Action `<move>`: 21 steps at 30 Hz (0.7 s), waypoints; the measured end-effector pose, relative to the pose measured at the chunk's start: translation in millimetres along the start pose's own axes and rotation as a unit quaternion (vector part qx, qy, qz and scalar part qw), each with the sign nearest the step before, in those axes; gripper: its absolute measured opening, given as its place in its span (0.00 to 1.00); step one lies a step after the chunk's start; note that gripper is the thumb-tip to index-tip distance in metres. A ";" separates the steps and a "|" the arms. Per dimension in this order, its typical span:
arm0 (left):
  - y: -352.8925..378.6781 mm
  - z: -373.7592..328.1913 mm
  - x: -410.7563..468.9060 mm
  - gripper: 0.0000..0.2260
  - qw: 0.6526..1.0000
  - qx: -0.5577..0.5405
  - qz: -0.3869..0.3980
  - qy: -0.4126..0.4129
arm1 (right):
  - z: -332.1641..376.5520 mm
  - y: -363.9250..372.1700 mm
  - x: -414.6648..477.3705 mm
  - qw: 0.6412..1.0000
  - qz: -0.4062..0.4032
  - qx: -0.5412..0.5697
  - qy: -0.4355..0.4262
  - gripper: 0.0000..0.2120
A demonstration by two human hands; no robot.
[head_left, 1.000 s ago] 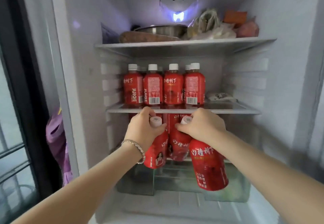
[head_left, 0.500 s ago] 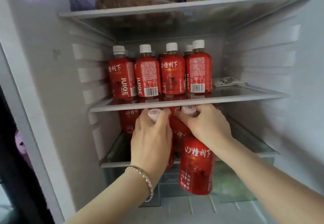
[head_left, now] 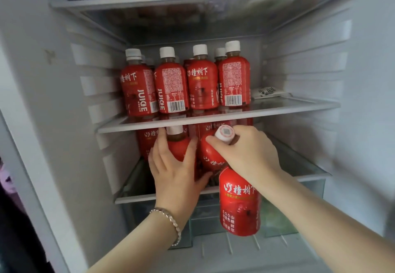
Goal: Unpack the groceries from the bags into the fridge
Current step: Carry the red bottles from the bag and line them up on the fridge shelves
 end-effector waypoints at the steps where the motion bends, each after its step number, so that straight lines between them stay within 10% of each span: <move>1: -1.6 -3.0 -0.1 0.35 1.000 0.007 -0.015 0.019 | 0.5 -0.4 0.1 1.000 0.001 -0.003 0.000 0.17; 13: 0.1 -20.0 28.6 0.33 0.998 0.019 0.005 0.067 | 1.9 -15.7 -8.8 0.999 -0.003 0.038 -0.027 0.12; 21: 3.9 -13.0 28.4 0.34 0.998 0.006 0.020 0.066 | -6.5 -66.3 15.5 0.967 -0.240 0.077 -0.031 0.11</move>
Point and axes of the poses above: each hand's wrist, its own x-axis towards the middle knuckle, its own y-axis out of the palm, z = x × y, the point moved 5 cm from there along x, towards the middle knuckle, and after that the axes turned 10 degrees about y, right-handed, at the moved point
